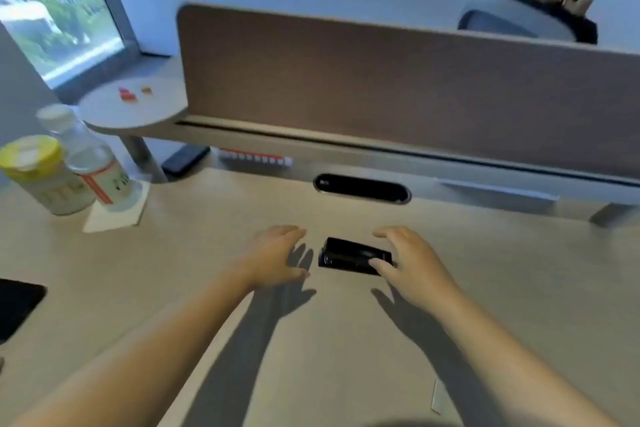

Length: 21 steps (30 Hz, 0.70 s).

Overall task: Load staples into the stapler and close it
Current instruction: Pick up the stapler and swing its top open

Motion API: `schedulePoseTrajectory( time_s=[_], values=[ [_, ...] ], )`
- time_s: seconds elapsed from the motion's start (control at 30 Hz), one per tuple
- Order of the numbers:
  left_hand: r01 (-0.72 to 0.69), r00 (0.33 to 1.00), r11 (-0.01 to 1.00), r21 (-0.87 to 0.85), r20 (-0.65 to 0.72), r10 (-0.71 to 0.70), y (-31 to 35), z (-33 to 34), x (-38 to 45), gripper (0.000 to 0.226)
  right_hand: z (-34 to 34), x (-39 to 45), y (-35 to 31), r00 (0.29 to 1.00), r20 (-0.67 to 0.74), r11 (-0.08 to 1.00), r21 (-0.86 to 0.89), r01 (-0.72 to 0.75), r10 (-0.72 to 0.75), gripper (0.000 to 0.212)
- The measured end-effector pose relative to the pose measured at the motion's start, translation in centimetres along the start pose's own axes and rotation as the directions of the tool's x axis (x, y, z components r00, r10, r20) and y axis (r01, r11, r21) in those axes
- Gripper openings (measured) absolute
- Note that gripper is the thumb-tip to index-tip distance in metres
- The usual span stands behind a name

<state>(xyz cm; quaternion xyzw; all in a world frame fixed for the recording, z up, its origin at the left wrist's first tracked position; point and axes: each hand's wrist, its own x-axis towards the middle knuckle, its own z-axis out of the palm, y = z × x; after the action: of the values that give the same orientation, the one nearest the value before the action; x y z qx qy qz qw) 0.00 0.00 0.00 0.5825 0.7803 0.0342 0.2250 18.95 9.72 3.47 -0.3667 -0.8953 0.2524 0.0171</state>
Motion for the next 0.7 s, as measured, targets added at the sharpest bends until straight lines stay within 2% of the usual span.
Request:
schedulePoseTrajectory(
  time_s=[0.1, 0.23, 0.37, 0.53, 0.7],
  values=[
    [-0.009, 1.000, 1.000, -0.009, 0.010, 0.009, -0.5, 1.8, 2.6, 0.076, 2.4, 2.6, 0.4, 1.000, -0.001, 0.999, 0.033, -0.018, 0.018, 0.047],
    [-0.029, 0.999, 0.995, -0.096, -0.045, 0.025, -0.6, 4.0, 5.0, 0.076, 5.1, 4.8, 0.6, 0.999, -0.009, 0.995, 0.090, -0.039, 0.040, 0.052],
    [-0.053, 0.995, 0.984, -0.172, -0.098, 0.036, -1.2, 5.3, 6.4, 0.062, 6.8, 6.0, 0.8, 0.999, -0.016, 0.983, 0.178, -0.047, 0.050, 0.053],
    [-0.079, 0.976, 0.944, -0.321, -0.217, 0.008, -1.8, 6.2, 6.9, 0.047, 7.5, 6.5, 0.9, 0.997, -0.065, 0.982, 0.185, -0.032, 0.045, 0.042],
    [-0.065, 0.964, 0.904, -0.423, -0.259, -0.052, -1.8, 6.5, 7.0, 0.043, 7.5, 6.6, 1.0, 0.994, -0.100, 0.966, 0.259, -0.013, 0.040, 0.030]
  ],
)
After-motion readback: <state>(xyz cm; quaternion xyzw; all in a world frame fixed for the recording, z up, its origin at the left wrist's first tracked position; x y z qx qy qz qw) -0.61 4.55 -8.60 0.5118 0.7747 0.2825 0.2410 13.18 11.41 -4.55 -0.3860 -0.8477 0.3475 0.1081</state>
